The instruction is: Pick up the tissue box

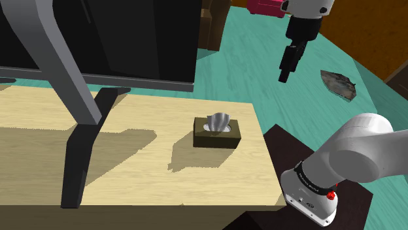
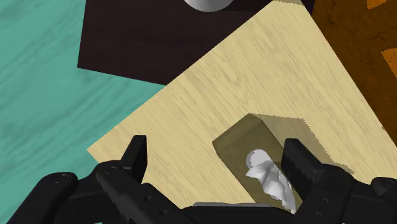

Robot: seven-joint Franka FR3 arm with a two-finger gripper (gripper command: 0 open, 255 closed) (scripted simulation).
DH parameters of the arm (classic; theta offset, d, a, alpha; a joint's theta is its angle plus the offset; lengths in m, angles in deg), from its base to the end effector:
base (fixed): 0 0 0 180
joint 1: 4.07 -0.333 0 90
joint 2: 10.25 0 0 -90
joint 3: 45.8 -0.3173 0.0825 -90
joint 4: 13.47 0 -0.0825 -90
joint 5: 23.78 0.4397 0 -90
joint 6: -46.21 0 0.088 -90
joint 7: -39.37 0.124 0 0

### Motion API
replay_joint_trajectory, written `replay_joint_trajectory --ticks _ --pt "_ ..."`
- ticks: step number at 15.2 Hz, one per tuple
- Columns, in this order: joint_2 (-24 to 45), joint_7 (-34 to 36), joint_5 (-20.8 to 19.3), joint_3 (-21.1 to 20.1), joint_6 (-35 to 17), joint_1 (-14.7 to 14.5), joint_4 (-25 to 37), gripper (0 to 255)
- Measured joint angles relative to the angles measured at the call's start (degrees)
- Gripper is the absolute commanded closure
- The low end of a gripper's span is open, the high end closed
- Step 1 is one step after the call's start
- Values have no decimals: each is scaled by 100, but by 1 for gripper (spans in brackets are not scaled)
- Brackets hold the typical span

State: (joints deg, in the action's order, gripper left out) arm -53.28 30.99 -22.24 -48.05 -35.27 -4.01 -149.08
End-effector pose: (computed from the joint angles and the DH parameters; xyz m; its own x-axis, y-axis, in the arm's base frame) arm 0.3489 0.0190 0.5450 0.9666 0.1714 -0.1908 0.1691 -0.9852 -0.0282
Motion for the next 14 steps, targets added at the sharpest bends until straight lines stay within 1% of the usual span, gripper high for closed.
replay_joint_trajectory --ticks 2,3,6,9,12,14 --pt "2 -48 55 25 -94 -28 -61 0" --pt "35 -135 134 72 -295 -66 -188 0" --pt "111 -461 470 214 -987 -238 -616 0" --pt "359 -904 834 395 -1693 -434 -894 0" --pt "538 -1374 1285 534 -2396 -694 -1246 0" --pt "854 -1747 1633 637 -2896 -905 -1345 0"
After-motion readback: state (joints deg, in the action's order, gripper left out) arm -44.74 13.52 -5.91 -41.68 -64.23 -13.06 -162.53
